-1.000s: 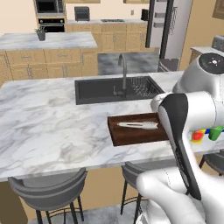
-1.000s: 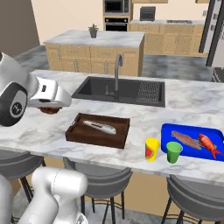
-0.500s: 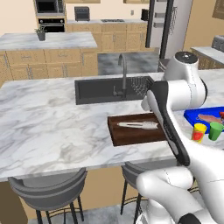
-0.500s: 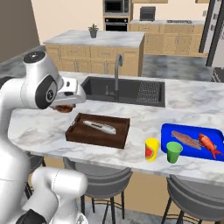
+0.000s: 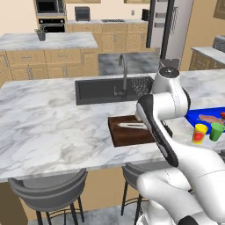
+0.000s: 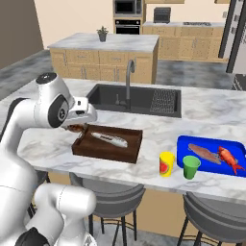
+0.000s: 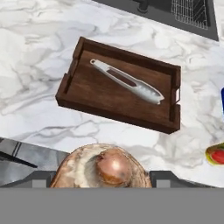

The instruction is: Gather the lemon and mushroom from the fridge and place them on a tray on the dining counter. Then gather the steak and fish from the fridge and place them on the other tray.

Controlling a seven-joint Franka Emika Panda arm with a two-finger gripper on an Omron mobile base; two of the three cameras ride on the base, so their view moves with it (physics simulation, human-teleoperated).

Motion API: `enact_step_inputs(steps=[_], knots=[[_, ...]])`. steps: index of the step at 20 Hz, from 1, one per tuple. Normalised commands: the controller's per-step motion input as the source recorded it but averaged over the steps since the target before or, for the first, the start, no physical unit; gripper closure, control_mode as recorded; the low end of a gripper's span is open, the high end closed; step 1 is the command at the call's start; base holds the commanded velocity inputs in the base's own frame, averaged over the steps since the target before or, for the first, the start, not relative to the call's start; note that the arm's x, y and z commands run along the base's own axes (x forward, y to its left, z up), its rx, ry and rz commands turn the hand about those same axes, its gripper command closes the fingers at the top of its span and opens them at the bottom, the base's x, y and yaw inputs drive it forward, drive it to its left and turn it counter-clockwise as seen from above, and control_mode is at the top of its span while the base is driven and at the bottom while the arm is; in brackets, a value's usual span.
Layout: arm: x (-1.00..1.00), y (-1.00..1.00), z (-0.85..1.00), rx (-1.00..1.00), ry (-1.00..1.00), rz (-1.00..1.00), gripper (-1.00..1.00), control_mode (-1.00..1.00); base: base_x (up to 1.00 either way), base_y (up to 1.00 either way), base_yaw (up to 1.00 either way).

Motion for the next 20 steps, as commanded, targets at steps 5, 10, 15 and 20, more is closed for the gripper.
enact_step_inputs(steps=[5,10,15,20], knots=[[0.54,0.12,-0.37,-0.02,0.08,0.0,1.0,-1.0,0.0,0.0,0.0],[0.7,0.0,-0.31,0.0,0.11,0.0,1.0,-1.0,0.0,0.0,0.0],[0.64,0.0,-0.44,0.0,0.09,0.0,1.0,-1.0,0.0,0.0,0.0],[0.61,0.0,-0.57,0.0,0.01,0.0,1.0,-1.0,0.0,0.0,0.0]])
